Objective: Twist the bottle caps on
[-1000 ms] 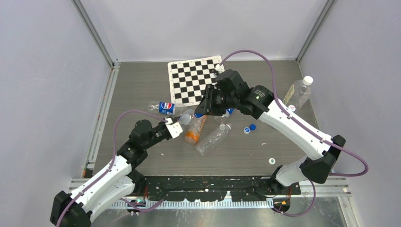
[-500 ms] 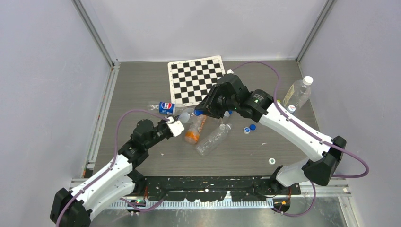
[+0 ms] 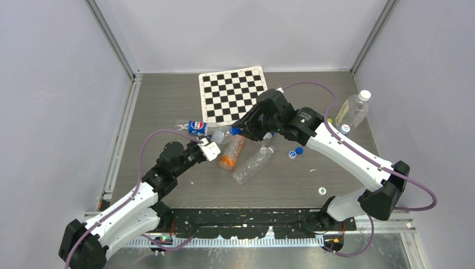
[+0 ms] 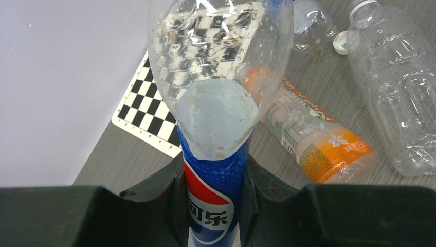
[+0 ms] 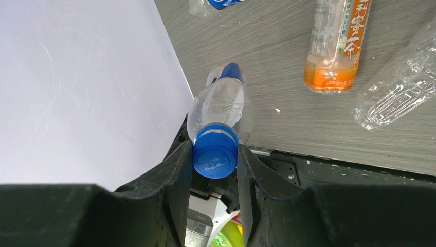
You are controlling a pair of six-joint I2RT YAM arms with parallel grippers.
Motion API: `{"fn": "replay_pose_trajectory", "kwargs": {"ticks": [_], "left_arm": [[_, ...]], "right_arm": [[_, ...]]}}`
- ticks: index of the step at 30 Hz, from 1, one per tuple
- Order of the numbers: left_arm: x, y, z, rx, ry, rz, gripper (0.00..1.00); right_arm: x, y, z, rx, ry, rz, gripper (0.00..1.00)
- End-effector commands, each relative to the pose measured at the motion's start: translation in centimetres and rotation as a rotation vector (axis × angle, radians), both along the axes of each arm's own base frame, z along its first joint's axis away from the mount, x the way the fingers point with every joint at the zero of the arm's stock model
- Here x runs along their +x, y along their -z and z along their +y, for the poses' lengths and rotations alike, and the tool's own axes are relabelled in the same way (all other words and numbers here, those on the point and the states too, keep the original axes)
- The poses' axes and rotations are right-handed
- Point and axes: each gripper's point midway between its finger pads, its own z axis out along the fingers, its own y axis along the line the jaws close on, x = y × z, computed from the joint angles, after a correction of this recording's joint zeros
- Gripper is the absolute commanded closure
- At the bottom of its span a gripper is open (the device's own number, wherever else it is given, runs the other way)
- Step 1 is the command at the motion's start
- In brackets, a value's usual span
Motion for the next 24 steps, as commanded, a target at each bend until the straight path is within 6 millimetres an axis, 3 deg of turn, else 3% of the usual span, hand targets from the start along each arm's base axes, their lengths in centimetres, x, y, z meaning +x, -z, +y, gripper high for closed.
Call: {"fn": "replay_pose_trajectory", "kwargs": {"ticks": [1, 8, 19, 24], "left_arm": [[-0.3, -8.8, -2.3, -0.162, 0.086, -0.255, 0.7], [-0.1, -8.5, -2.5, -0.161, 0.081, -0.26, 0.7], [-0.8, -6.9, -2.4, -0.141, 0.104, -0.263, 0.69], [-0.7, -5.6, -1.5, -0.106, 0.062, -0.201, 0.68]], "right_arm": [[-1.1, 1.0, 2.1, 0.059, 0.023, 0.095, 0.94], [-0.6, 0.9, 2.5, 0.122, 0.103, 0.13, 0.92], [-0.6, -0.3, 3.1, 0.196, 0.065, 0.127, 0.91], [0.3, -1.5, 1.1, 0.135, 0.05, 0.021, 0.92]]}}
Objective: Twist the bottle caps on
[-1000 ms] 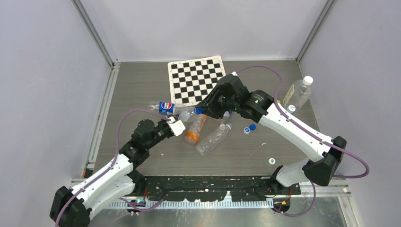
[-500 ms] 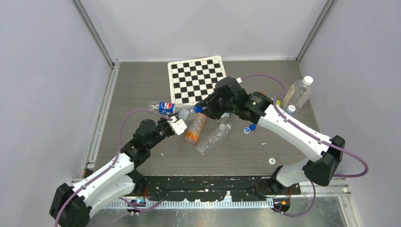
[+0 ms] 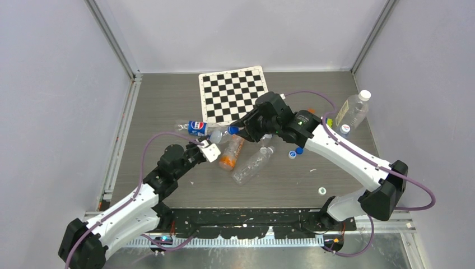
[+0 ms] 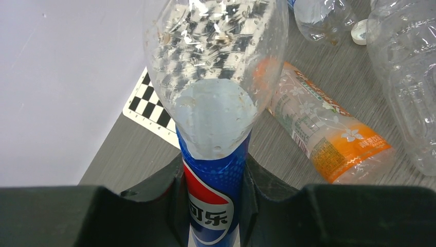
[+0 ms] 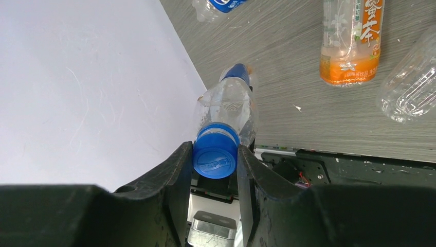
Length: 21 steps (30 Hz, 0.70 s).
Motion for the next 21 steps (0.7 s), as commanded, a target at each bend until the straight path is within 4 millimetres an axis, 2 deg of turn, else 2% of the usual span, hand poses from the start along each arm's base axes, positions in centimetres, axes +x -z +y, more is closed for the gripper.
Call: {"fn": "replay_pose_trajectory", "kwargs": {"ticks": [1, 6, 9, 15, 17, 21], "left_arm": [[-1.0, -6.2, -1.9, -0.107, 0.096, -0.154, 0.68], [-0.7, -5.4, -1.0, -0.07, 0.038, -0.073, 0.67], [-0.6, -4.9, -0.6, -0.038, 0.014, -0.03, 0.66], [-0.8, -4.0, -0.2, 0.006, 0.005, 0.023, 0.66], [-0.6, -3.9, 0.1, 0.017, -0.016, 0.029, 0.67], [-0.5, -4.1, 0.4, 0.018, -0.031, 0.018, 0.66]], "right_arm": [[-0.2, -2.8, -0.5, -0.001, -0.083, -0.122, 0.92], [0.1, -4.1, -4.4, -0.133, -0.095, -0.245, 0.92], [0.3, -4.1, -6.6, -0.21, -0.127, -0.3, 0.92], [-1.0, -3.4, -8.9, -0.348, -0.3, -0.391, 0.92], [-2.0, -1.4, -10.1, -0.446, -0.388, -0.37, 0.92], [-4.2, 4.9, -13.0, -0.661, -0.592, -0.229, 0.92]]}}
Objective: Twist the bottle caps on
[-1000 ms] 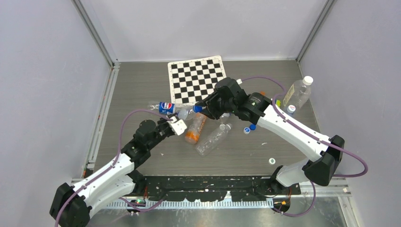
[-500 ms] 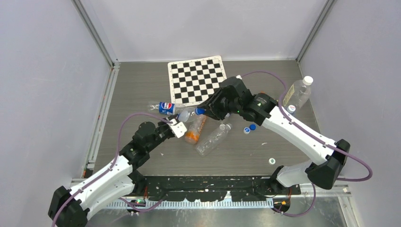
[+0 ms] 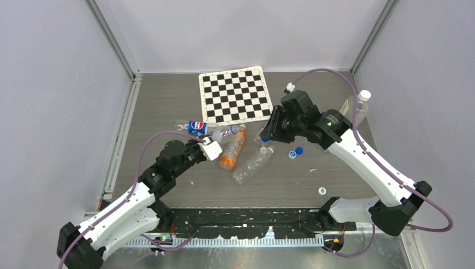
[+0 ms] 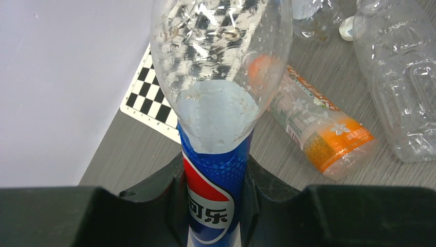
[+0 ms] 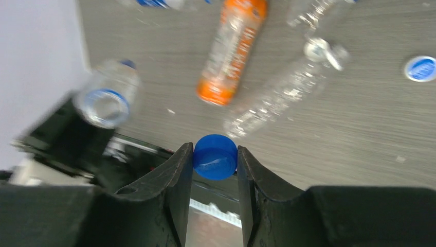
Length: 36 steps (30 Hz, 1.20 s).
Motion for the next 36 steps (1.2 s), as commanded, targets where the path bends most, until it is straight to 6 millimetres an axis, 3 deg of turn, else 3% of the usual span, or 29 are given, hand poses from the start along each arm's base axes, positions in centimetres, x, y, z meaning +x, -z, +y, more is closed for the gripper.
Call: {"fn": "replay_pose_trajectory", "kwargs": {"ticks": [1, 5, 11, 15, 19, 27, 30, 36], "left_arm": [[0.2, -1.8, 0.5, -0.01, -0.029, -0.022, 0.66], [0.1, -1.9, 0.6, -0.006, -0.027, -0.029, 0.67], [0.2, -1.7, 0.6, 0.002, -0.027, -0.029, 0.67], [0.2, -1.5, 0.6, 0.007, -0.026, -0.032, 0.67], [0.5, -1.5, 1.0, 0.013, -0.054, -0.038, 0.67], [0.5, -1.6, 1.3, 0.013, -0.066, -0.048, 0.67], [0.5, -1.6, 1.3, 0.014, -0.065, -0.047, 0.67], [0.6, -1.8, 1.4, 0.01, -0.071, -0.054, 0.67]], "right_arm": [[-3.3, 7.2, -3.9, -0.336, -0.204, 0.132, 0.92], [-5.5, 13.3, -5.7, -0.496, -0.284, 0.254, 0.89], [-6.3, 19.6, -4.9, -0.596, -0.339, 0.242, 0.86], [-6.6, 22.7, -4.4, -0.624, -0.362, 0.244, 0.82], [-6.4, 24.4, -4.4, -0.672, -0.382, 0.233, 0.77], [-6.4, 25.6, -4.8, -0.694, -0.327, 0.267, 0.57], [-6.4, 24.4, -4.9, -0.667, -0.245, 0.265, 0.41], [-6.1, 20.9, -5.1, -0.523, 0.082, 0.281, 0.3]]}}
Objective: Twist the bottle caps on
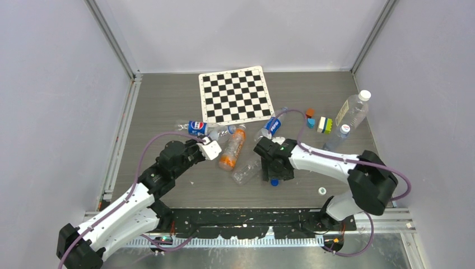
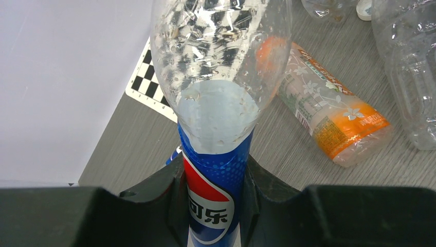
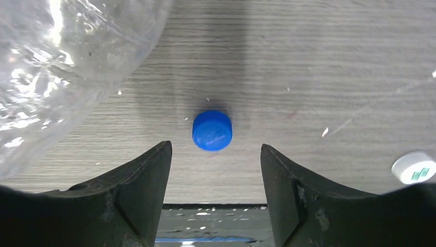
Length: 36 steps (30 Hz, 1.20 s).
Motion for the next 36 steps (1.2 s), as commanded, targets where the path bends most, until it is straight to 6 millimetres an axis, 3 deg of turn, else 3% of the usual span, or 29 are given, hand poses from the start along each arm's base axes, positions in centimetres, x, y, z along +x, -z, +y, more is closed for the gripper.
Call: {"fn": "replay_pose_trajectory", "kwargs": {"ticks": [1, 6, 13, 28, 36], "left_arm": [[0.4, -2.8, 0.0, -0.038, -0.009, -0.077, 0.67], [0.5, -3.0, 0.0, -0.045, -0.011, -0.086, 0.67], [0.4, -3.1, -0.1, -0.059, -0.007, -0.084, 0.67], [0.4, -3.3, -0.1, -0.064, -0.006, -0.09, 0.67], [0.3, -3.2, -0.1, -0.062, -0.006, -0.088, 0.67]], "right_arm": [[1.2, -4.0, 0.3, 0.104, 0.306, -0.126, 0.3], [1.9, -4.9, -0.3, 0.211, 0.618, -0.215, 0.3], [1.9, -3.0, -0.3, 0.186, 0.815, -0.214, 0.31], [0.7, 1.2, -0.1, 0.153, 0.917, -0.144, 0.45], [0.7, 1.7, 0.4, 0.165, 0.927, -0.129, 0.51]]}}
